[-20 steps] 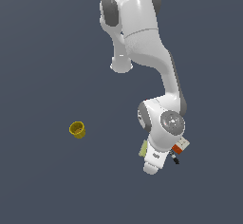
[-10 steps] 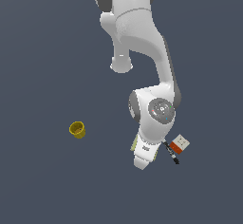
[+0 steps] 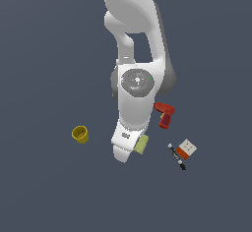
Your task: Pick up a designated object from a clutter of objects.
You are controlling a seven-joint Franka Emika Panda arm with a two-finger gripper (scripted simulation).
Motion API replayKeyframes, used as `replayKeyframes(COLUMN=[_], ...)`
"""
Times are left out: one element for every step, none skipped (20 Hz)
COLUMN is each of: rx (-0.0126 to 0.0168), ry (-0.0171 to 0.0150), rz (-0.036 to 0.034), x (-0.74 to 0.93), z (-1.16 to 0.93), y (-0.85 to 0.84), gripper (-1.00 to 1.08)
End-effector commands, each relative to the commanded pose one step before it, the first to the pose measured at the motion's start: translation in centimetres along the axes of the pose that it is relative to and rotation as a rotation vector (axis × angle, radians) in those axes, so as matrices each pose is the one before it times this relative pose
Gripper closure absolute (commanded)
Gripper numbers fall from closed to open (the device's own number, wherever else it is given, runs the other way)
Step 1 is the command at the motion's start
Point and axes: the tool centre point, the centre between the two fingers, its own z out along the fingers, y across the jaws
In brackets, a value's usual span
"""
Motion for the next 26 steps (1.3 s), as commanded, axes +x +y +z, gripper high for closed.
replayKeyframes(rx=[-0.00086,0.00039,0.0,0.0,0.00029,0.0,0.00019,0.0,0.00026,0.0,0.00025,0.0,0.0,0.0,0.00023,0.0,0.0,0.0,0.0,0.0,0.00009,0.0,0.00001,0.0,0.0,0.0], ry=[0.00079,0.00052,0.0,0.0,0.0006,0.0,0.00042,0.0,0.0006,0.0,0.0006,0.0,0.0,0.0,0.00039,0.0,0.0,0.0,0.0,0.0,-0.00065,0.0,-0.00046,0.0,0.0,-0.00045], rz=[-0.00059,-0.00024,0.0,0.0,-0.0002,0.0,-0.00015,0.0,-0.00021,0.0,-0.00023,0.0,0.0,0.0,-0.00018,0.0,0.0,0.0,0.0,0.0,0.00021,0.0,0.00018,0.0,0.0,0.00019], x=[-2.158,-0.848,-0.851,-0.849,-0.847,-0.844,-0.843,-0.839,-0.838,-0.834,-0.833,-0.828,-0.825,-0.821,-0.817,-0.812,-0.803,-0.774,-0.732,-0.676,-0.611,-0.567,-0.509,-0.464,-0.414,-0.359], z=[-2.428,-0.931,-0.94,-0.941,-0.938,-0.941,-0.939,-0.939,-0.935,-0.936,-0.931,-0.931,-0.928,-0.924,-0.91,-0.913,-0.902,-0.869,-0.82,-0.757,-0.68,-0.633,-0.569,-0.517,-0.461,-0.402], y=[0.387,0.166,0.167,0.168,0.17,0.171,0.173,0.173,0.177,0.177,0.181,0.181,0.184,0.187,0.194,0.193,0.195,0.193,0.188,0.18,0.176,0.161,0.153,0.141,0.13,0.12], gripper=[1.08,1.08,1.08,1.08,1.08,1.08,1.08,1.08,1.08,1.08,1.08,1.08,1.08,1.08,1.08,1.08,1.08,1.08,1.08,1.08,1.08,1.08,1.08,1.08,1.08,1.08])
